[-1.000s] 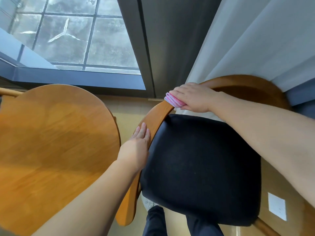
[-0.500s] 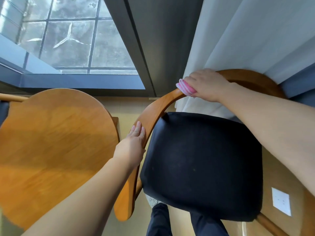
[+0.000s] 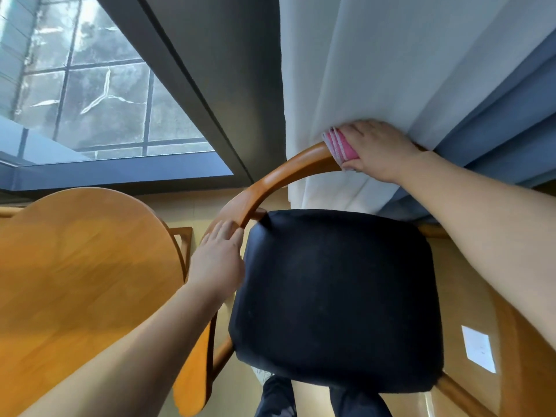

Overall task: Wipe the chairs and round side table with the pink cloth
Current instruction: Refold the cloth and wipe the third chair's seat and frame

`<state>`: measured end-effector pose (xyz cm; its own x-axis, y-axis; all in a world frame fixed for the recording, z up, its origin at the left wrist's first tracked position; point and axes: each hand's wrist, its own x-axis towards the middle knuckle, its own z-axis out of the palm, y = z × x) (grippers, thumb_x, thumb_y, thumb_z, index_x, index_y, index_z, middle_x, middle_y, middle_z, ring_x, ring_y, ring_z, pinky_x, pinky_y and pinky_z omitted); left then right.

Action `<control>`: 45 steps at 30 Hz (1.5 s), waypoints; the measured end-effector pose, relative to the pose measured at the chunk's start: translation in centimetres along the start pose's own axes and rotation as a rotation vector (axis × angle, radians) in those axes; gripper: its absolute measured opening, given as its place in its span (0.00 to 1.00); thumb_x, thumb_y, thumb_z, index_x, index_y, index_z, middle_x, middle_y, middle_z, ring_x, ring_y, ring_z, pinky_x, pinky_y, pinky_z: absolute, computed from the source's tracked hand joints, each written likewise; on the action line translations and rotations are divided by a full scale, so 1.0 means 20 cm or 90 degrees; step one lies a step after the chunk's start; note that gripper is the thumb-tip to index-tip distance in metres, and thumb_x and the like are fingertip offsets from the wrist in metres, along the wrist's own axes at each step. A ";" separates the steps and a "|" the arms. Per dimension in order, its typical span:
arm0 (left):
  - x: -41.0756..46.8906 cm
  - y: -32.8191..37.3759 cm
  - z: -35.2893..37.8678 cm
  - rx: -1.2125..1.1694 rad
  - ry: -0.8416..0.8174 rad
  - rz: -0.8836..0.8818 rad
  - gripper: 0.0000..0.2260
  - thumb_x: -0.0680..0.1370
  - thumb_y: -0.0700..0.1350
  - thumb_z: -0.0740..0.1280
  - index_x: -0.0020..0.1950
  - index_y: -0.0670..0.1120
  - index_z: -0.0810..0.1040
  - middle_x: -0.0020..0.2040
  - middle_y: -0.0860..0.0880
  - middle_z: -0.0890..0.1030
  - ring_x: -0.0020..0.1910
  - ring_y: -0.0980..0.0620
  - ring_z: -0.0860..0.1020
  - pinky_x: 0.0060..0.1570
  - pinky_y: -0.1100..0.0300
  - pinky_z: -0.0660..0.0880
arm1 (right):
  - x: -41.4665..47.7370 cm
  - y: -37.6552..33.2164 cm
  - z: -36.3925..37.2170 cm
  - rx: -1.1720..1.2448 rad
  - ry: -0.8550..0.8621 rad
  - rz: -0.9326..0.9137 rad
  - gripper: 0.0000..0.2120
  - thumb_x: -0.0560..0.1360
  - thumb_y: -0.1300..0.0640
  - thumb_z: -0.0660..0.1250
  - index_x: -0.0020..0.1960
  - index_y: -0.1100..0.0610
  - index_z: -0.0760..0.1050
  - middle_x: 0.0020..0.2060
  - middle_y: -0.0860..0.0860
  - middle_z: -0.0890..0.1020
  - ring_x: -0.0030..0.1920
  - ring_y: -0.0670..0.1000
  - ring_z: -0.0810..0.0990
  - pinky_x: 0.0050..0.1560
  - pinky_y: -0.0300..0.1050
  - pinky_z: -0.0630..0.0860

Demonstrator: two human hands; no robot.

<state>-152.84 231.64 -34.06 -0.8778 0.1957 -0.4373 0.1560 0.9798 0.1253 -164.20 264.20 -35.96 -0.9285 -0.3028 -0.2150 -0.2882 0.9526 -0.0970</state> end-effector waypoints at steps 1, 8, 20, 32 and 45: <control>0.05 0.07 -0.02 -0.016 0.012 0.035 0.26 0.79 0.44 0.62 0.76 0.52 0.59 0.78 0.52 0.55 0.76 0.49 0.56 0.70 0.49 0.65 | 0.00 0.00 0.01 -0.001 0.004 -0.002 0.34 0.73 0.46 0.70 0.72 0.58 0.62 0.65 0.60 0.73 0.63 0.62 0.72 0.65 0.55 0.67; 0.44 0.49 -0.09 -0.060 0.031 0.171 0.34 0.76 0.42 0.63 0.78 0.48 0.48 0.78 0.49 0.50 0.77 0.47 0.50 0.74 0.49 0.53 | 0.02 0.04 0.05 -0.028 0.034 -0.035 0.36 0.73 0.44 0.69 0.74 0.56 0.59 0.63 0.60 0.74 0.59 0.63 0.74 0.60 0.55 0.70; 0.53 0.60 -0.09 -0.114 -0.038 0.137 0.42 0.75 0.38 0.65 0.78 0.55 0.41 0.78 0.55 0.39 0.76 0.52 0.41 0.68 0.63 0.56 | -0.11 0.14 0.08 0.054 0.094 0.026 0.35 0.72 0.46 0.72 0.73 0.58 0.64 0.60 0.60 0.75 0.56 0.64 0.74 0.60 0.55 0.68; 0.52 0.60 -0.09 -0.095 -0.044 0.131 0.43 0.74 0.37 0.65 0.77 0.57 0.40 0.77 0.58 0.38 0.76 0.54 0.40 0.65 0.65 0.58 | -0.32 0.29 0.17 0.188 0.120 0.150 0.37 0.72 0.48 0.72 0.74 0.60 0.61 0.67 0.61 0.71 0.66 0.63 0.70 0.68 0.55 0.64; 0.58 0.96 -0.13 0.088 0.045 0.310 0.38 0.76 0.40 0.62 0.78 0.51 0.41 0.78 0.49 0.39 0.76 0.48 0.39 0.75 0.48 0.43 | -0.49 0.36 0.25 0.246 0.090 0.260 0.36 0.74 0.46 0.70 0.74 0.58 0.61 0.66 0.59 0.71 0.65 0.62 0.71 0.65 0.54 0.66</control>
<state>-161.09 252.56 -34.46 -0.7163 0.6323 -0.2951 0.6088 0.7730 0.1786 -156.07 273.89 -39.46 -0.9765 0.1186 -0.1799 0.1812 0.9037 -0.3878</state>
